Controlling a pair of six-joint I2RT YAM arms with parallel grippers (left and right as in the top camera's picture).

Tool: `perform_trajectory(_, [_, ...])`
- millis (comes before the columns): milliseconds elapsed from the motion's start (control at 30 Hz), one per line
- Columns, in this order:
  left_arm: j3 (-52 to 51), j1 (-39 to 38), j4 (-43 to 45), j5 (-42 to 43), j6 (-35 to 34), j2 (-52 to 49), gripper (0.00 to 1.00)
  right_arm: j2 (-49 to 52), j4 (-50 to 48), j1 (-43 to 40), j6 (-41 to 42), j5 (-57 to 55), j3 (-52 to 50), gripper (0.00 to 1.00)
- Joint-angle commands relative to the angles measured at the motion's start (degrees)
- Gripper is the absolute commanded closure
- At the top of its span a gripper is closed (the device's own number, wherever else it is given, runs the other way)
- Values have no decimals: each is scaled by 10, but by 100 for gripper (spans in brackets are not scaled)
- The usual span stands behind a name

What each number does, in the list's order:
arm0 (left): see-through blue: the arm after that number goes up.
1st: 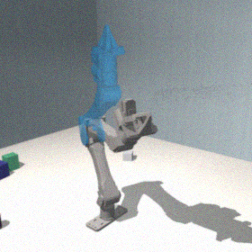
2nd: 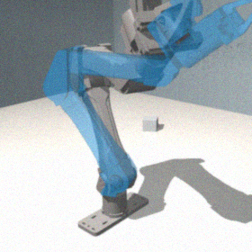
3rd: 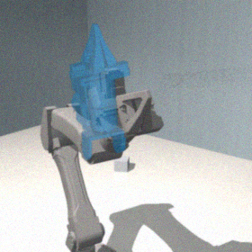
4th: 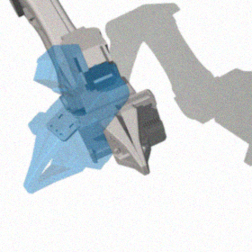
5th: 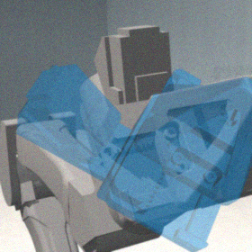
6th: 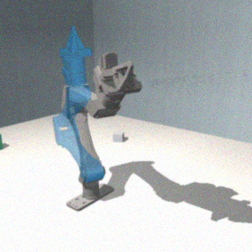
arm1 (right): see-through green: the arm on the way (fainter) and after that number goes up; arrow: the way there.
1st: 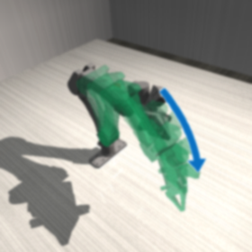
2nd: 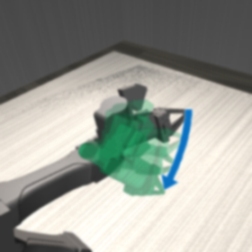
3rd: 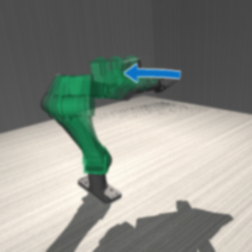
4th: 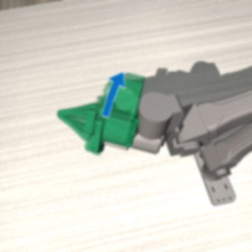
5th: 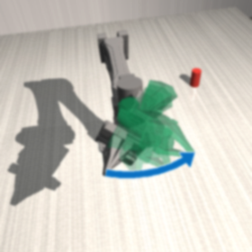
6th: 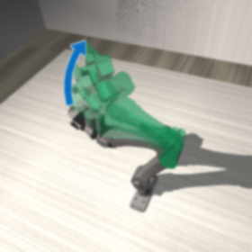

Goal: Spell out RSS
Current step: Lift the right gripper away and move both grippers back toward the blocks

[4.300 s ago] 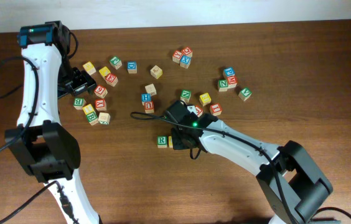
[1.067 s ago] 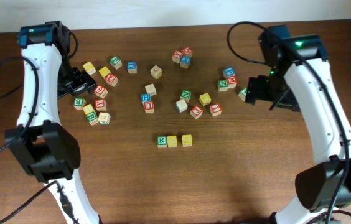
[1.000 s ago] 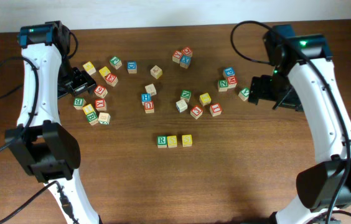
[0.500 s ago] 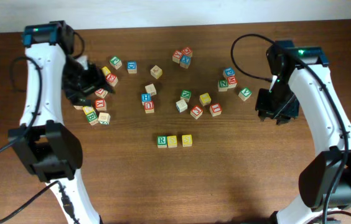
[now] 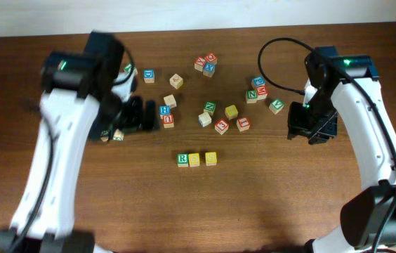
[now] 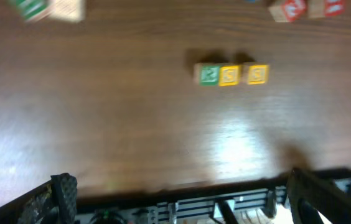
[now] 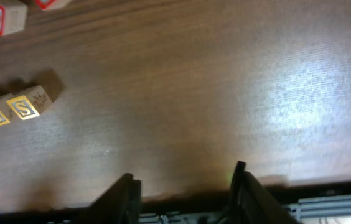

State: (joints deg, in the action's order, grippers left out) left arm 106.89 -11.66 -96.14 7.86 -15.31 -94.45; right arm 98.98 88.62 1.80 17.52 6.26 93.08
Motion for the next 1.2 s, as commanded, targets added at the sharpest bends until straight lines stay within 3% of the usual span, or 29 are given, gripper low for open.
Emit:
perform_trajectory(0, [-129, -1, 37, -52, -47, 23, 0, -12, -16, 10, -8, 9, -10, 73])
perform_trajectory(67, [-199, -2, 86, -51, -48, 21, 7, -12, -36, 30, -8, 11, -29, 84])
perform_trajectory(133, [-266, -2, 153, -34, -48, 20, 24, -12, -69, 55, -8, 8, -63, 90])
perform_trajectory(200, [-316, -2, 207, -10, -48, 19, 34, -12, -100, 71, -8, -2, -96, 90])
perform_trajectory(400, [-396, -2, 277, -1, -67, 19, 42, -12, -202, 91, 27, -7, -185, 90])
perform_trajectory(500, [-431, -2, 313, -1, -76, 19, 46, -12, -234, 91, 27, -7, -199, 69])
perform_trajectory(533, [-442, -2, 327, -2, -79, 19, 46, -12, -240, 91, 27, -7, -199, 68])
perform_trajectory(633, [-470, -2, 373, -2, -83, 19, 50, -12, -249, 90, 27, -5, -199, 69])
perform_trajectory(667, [-475, -2, 385, -1, -92, 19, 47, -12, -250, 91, 27, -5, -199, 69])
perform_trajectory(767, [-477, -2, 392, -1, -133, 19, 45, -12, -251, 91, 27, -5, -203, 80])
perform_trajectory(800, [-477, -2, 394, -1, -139, 19, 51, -12, -256, 91, 27, -5, -208, 80])
perform_trajectory(833, [-477, -2, 397, -1, -140, 19, 70, -12, -261, 91, 27, -5, -213, 80])
perform_trajectory(867, [-477, -2, 400, -2, -140, 19, 82, -12, -266, 91, 27, -5, -220, 80])
perform_trajectory(933, [-477, -2, 405, -2, -140, 19, 98, -12, -270, 91, 27, -4, -224, 83])
perform_trajectory(1067, [-477, -2, 429, -2, -140, 19, 100, -12, -270, 91, 27, 18, -225, 87])
perform_trajectory(1100, [-477, -2, 436, -2, -140, 19, 100, -12, -271, 91, 27, 28, -225, 95])
perform_trajectory(1167, [-477, -2, 453, -1, -140, 19, 100, -11, -271, 91, 27, 46, -225, 96])
